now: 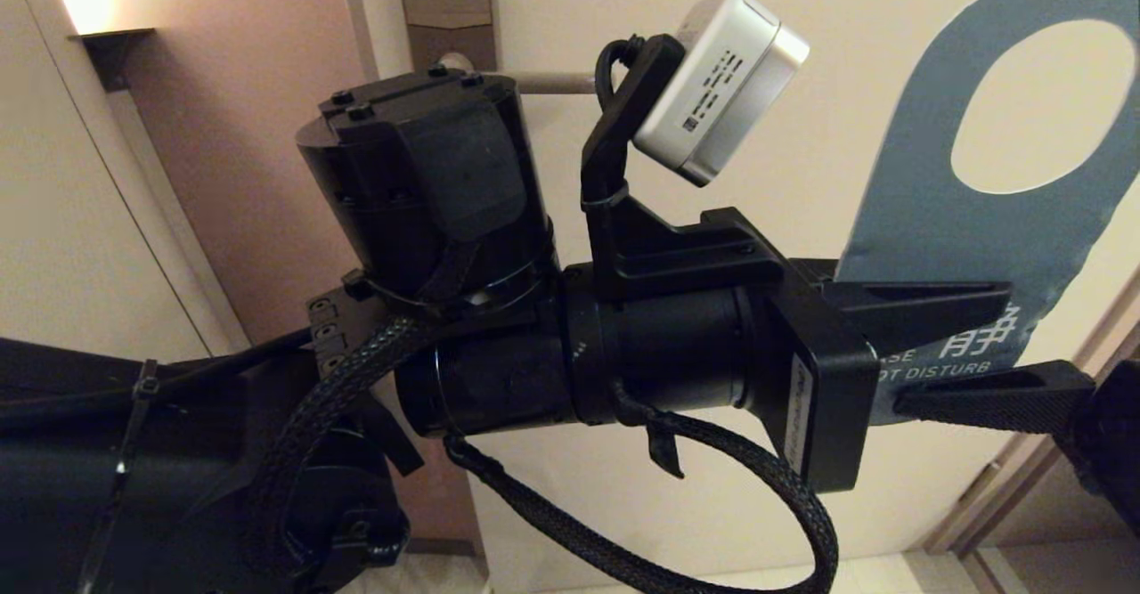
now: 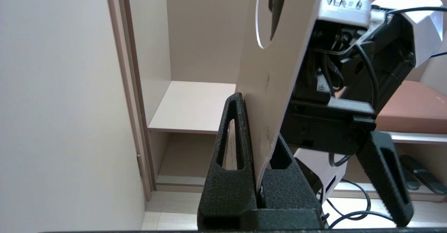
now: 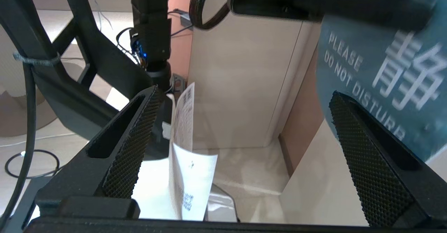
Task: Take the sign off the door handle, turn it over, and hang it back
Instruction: Hand it to the other hand
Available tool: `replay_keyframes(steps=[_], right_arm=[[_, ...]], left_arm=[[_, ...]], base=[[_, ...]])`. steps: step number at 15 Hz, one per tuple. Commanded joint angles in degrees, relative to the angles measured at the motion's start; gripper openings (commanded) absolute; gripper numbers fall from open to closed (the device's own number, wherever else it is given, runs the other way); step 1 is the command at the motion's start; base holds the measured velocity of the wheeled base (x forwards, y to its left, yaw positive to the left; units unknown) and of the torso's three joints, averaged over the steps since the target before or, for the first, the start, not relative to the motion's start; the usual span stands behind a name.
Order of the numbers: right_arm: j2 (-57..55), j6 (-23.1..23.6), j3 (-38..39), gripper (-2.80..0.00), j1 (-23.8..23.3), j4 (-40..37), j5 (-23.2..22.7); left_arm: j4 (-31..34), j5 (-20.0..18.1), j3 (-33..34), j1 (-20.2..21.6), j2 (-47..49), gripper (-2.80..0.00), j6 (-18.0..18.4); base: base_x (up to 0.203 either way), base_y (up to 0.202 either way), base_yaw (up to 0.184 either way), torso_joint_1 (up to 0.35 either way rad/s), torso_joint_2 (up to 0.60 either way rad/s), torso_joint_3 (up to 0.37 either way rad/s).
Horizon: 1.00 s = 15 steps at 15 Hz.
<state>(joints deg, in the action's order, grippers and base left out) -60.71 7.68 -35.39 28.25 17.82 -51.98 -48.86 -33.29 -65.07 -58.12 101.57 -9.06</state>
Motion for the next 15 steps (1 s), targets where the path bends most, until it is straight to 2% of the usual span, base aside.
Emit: replay_keyframes(steps=[1,10,15], right_arm=[[1.1,0.1,1.1,0.0,0.2,0.0,-0.3],[2.4,0.5,6.3,0.0,1.0,0.2,-0.3],[1.5,0.5,7.1,0.0,1.0,0.2,1.9]], left_arm=[[-0.3,-0.2,-0.1,0.1,0.1,-2.8,-0.1],[-0.2,-0.3,-0.9,0.2,-0.1,-2.8,-0.1],[-0.1,-0.2,-1.5,-0.4,-0.3,-2.8,-0.2]], base=[[0.0,0.0,0.0,0.0,0.0,0.0],[0.0,0.0,0.0,0.0,0.0,0.0],[0.0,0.0,0.0,0.0,0.0,0.0]])
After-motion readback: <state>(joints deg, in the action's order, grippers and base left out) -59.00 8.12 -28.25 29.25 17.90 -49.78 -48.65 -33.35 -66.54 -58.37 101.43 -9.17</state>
